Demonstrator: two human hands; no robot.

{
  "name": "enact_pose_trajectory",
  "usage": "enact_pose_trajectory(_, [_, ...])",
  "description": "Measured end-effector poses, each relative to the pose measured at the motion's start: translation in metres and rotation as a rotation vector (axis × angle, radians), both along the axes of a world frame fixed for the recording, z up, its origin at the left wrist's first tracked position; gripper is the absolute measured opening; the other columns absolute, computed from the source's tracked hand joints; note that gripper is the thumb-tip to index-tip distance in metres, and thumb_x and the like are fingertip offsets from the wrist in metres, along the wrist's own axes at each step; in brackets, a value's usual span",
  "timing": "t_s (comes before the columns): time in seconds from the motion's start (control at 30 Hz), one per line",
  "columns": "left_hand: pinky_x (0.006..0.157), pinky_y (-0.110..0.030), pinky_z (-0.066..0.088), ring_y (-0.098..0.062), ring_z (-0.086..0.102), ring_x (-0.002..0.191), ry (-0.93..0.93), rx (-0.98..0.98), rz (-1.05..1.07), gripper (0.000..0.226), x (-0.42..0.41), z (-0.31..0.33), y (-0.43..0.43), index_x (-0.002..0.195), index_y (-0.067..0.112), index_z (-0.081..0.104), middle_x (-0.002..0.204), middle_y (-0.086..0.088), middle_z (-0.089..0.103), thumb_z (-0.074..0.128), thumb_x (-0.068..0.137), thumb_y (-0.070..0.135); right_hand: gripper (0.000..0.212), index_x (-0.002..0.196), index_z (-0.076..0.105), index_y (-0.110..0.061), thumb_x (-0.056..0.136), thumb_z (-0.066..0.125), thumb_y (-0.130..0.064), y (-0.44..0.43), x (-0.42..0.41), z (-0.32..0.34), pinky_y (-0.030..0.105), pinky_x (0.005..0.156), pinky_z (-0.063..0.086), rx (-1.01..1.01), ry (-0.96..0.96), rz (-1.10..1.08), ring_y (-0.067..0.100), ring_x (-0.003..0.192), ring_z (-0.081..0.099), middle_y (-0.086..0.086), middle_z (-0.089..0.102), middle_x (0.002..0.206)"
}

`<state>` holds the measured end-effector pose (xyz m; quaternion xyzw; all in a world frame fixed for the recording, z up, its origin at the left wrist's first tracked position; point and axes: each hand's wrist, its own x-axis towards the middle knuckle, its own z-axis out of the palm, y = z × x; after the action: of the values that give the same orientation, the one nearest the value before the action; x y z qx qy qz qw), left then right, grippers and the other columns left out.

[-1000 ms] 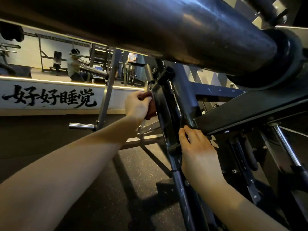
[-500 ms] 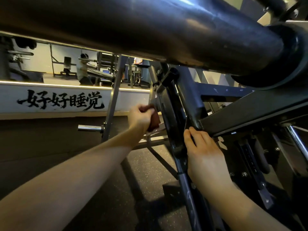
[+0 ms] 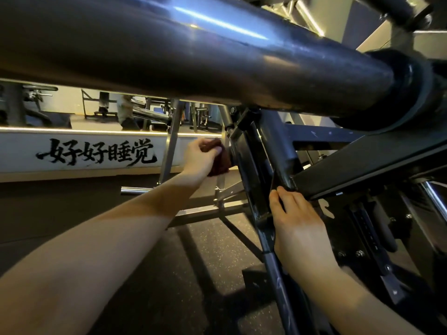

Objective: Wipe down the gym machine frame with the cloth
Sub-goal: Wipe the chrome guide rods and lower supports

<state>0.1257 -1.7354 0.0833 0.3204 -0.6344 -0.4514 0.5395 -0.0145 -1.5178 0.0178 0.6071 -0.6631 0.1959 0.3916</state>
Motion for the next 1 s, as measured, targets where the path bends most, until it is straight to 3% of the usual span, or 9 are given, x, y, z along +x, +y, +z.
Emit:
enact_pose_trajectory(0.1, [0.054,-0.014,0.052,-0.01,0.062,0.094,-0.049,-0.047,-0.045,0.022,-0.008,-0.009,0.004,0.122,0.012,0.058,0.108,0.002,0.061,0.062,0.101,0.013,0.061,0.12,0.07,0.002,0.061,0.087,-0.007,0.0,-0.001,0.001,0.043,0.094,0.054,0.017,0.001,0.001,0.037,0.111,0.069,0.021,0.07,0.121])
enact_pose_trajectory(0.27, [0.071,-0.02,0.051,-0.012,0.061,0.096,-0.4,-0.156,0.06,0.022,-0.002,-0.001,-0.002,0.117,0.019,0.062,0.108,0.003,0.064,0.069,0.097,0.022,0.054,0.119,0.071,0.002,0.066,0.079,-0.009,-0.002,-0.002,0.0,0.043,0.091,0.056,-0.007,0.02,-0.007,0.037,0.109,0.07,0.022,0.071,0.119])
enact_pose_trajectory(0.4, [0.085,-0.028,0.054,-0.015,0.056,0.11,-0.026,-0.036,0.239,0.033,-0.005,0.031,-0.001,0.129,0.019,0.057,0.122,-0.001,0.059,0.067,0.098,0.022,0.049,0.118,0.071,0.002,0.07,0.073,-0.009,-0.003,0.0,-0.002,0.041,0.089,0.057,-0.038,0.033,-0.001,0.036,0.106,0.071,0.021,0.071,0.117])
enact_pose_trajectory(0.47, [0.077,-0.023,0.051,-0.011,0.056,0.103,0.212,0.102,0.152,0.034,-0.02,0.036,0.009,0.127,0.019,0.053,0.115,0.003,0.058,0.068,0.096,0.014,0.052,0.119,0.071,0.002,0.069,0.074,-0.01,-0.003,-0.001,-0.002,0.041,0.088,0.057,-0.034,0.029,0.001,0.035,0.106,0.071,0.02,0.071,0.117])
enact_pose_trajectory(0.53, [0.082,-0.029,0.055,-0.009,0.058,0.093,0.372,0.203,0.066,0.034,-0.038,0.035,0.019,0.122,0.021,0.052,0.104,0.005,0.058,0.068,0.094,0.01,0.051,0.119,0.071,0.002,0.07,0.071,-0.012,-0.002,-0.002,-0.001,0.04,0.089,0.057,-0.035,0.024,0.006,0.035,0.106,0.071,0.02,0.071,0.118])
enact_pose_trajectory(0.7, [0.099,-0.034,0.052,-0.008,0.06,0.103,0.193,0.006,0.173,0.025,-0.059,0.017,0.038,0.109,0.024,0.057,0.103,0.012,0.063,0.069,0.093,0.009,0.049,0.122,0.07,0.001,0.075,0.068,-0.012,-0.004,-0.003,-0.005,0.041,0.092,0.056,-0.041,0.037,0.006,0.034,0.109,0.069,0.019,0.07,0.121])
enact_pose_trajectory(0.87, [0.089,-0.032,0.058,-0.006,0.069,0.103,0.063,-0.061,-0.2,0.028,-0.009,-0.012,0.034,0.11,0.016,0.056,0.104,0.007,0.072,0.067,0.091,-0.003,0.052,0.124,0.069,0.001,0.073,0.068,-0.011,-0.003,-0.001,-0.005,0.042,0.096,0.053,-0.036,0.016,0.004,0.036,0.114,0.068,0.02,0.069,0.125])
enact_pose_trajectory(0.93, [0.088,-0.031,0.057,-0.01,0.065,0.108,0.166,-0.019,-0.07,0.03,-0.011,-0.009,0.03,0.111,0.025,0.055,0.114,0.005,0.068,0.067,0.093,0.003,0.053,0.125,0.067,0.001,0.074,0.068,-0.01,-0.003,0.0,-0.004,0.043,0.097,0.053,-0.028,0.007,0.002,0.036,0.115,0.067,0.02,0.068,0.125])
enact_pose_trajectory(1.0, [0.086,-0.024,0.054,0.0,0.061,0.099,0.19,-0.058,0.051,0.027,-0.029,0.0,0.035,0.113,0.028,0.058,0.109,0.012,0.064,0.066,0.096,0.009,0.054,0.128,0.065,0.0,0.074,0.071,-0.008,-0.001,0.0,-0.002,0.045,0.099,0.054,0.002,-0.009,0.018,0.035,0.119,0.065,0.019,0.066,0.128])
